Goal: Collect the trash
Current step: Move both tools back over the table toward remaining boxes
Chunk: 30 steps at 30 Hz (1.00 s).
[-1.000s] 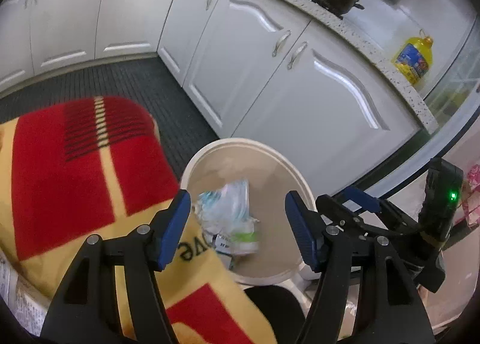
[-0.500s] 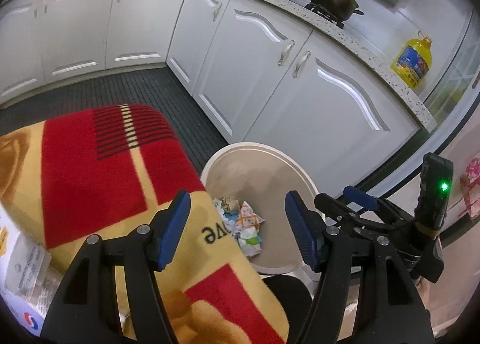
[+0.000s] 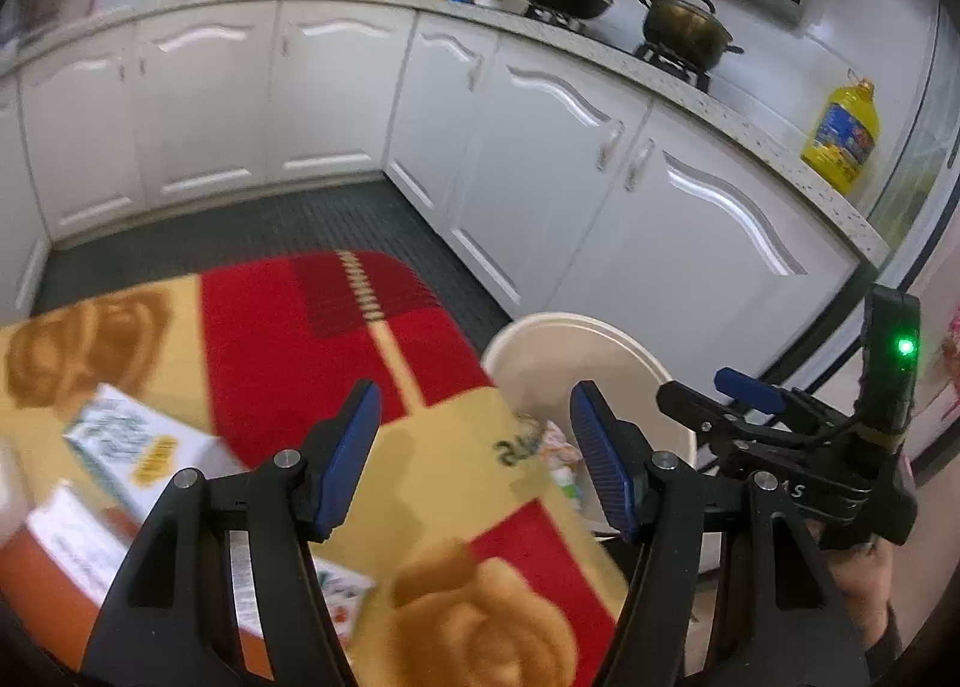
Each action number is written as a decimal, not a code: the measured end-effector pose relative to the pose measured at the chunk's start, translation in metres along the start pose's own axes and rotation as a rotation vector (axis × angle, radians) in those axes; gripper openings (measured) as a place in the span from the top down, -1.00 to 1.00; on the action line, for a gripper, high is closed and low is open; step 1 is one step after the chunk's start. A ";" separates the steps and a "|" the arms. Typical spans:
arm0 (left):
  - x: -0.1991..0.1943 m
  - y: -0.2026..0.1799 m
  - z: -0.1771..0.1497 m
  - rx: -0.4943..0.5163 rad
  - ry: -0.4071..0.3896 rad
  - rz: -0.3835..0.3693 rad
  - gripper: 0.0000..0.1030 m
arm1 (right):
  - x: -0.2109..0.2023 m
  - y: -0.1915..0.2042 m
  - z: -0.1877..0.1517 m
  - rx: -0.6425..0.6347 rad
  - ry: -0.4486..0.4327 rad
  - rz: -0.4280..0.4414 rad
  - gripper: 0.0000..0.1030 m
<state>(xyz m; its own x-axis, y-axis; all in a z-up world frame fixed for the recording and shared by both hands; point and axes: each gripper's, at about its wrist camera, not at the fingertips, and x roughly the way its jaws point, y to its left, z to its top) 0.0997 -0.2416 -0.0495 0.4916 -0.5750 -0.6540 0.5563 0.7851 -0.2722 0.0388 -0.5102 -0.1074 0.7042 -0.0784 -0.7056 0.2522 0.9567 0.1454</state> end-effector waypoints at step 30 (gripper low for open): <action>-0.121 0.153 -0.028 -0.157 -0.075 0.196 -0.32 | -0.019 0.152 -0.002 -0.255 -0.017 0.211 -0.76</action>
<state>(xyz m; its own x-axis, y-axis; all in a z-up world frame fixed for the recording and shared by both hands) 0.1065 -0.0457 -0.0323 0.6309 -0.4194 -0.6527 0.3378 0.9058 -0.2556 0.0618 -0.3628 -0.0734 0.7351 0.1267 -0.6660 -0.0732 0.9915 0.1077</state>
